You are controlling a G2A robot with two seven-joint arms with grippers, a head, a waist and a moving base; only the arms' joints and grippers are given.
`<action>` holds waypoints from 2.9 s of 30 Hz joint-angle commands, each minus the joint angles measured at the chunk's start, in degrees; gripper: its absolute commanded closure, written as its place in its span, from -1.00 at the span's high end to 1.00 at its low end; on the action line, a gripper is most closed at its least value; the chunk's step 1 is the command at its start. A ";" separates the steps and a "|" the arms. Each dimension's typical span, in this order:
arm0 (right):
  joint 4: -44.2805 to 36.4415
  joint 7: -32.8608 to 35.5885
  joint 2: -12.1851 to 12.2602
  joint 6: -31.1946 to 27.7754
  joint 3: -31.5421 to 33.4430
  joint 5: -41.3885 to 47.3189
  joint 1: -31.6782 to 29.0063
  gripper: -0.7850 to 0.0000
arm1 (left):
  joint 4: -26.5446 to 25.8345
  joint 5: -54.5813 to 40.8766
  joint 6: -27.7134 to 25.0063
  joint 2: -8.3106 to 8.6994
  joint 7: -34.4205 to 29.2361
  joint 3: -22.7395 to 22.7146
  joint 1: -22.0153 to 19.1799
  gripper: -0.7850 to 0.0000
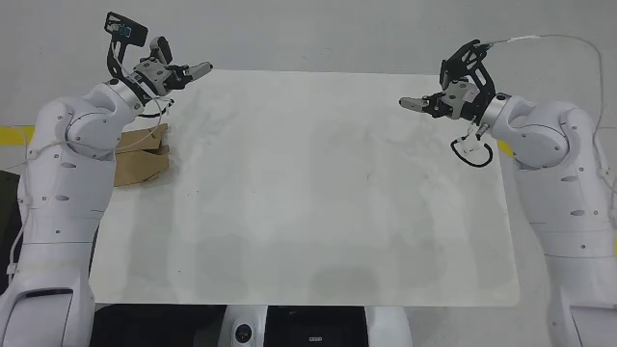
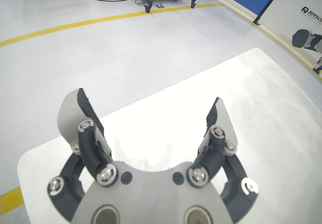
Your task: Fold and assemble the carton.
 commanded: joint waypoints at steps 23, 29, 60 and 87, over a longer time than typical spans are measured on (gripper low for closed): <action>0.00 0.00 0.00 0.00 0.00 0.00 0.00 1.00 | 7.09 -39.06 9.52 1.35 -24.13 -8.90 -0.25 1.00; 0.00 0.00 0.00 0.00 0.00 0.00 0.00 1.00 | 12.13 -44.16 9.72 2.12 -24.29 -12.24 -0.38 1.00; 0.00 0.00 0.00 0.00 0.00 0.00 0.00 1.00 | 32.05 -33.01 12.94 8.47 -11.99 -25.44 2.71 1.00; 0.00 0.00 0.00 0.00 0.00 0.00 0.00 1.00 | 25.35 -39.91 18.40 8.25 -16.00 -24.43 16.90 1.00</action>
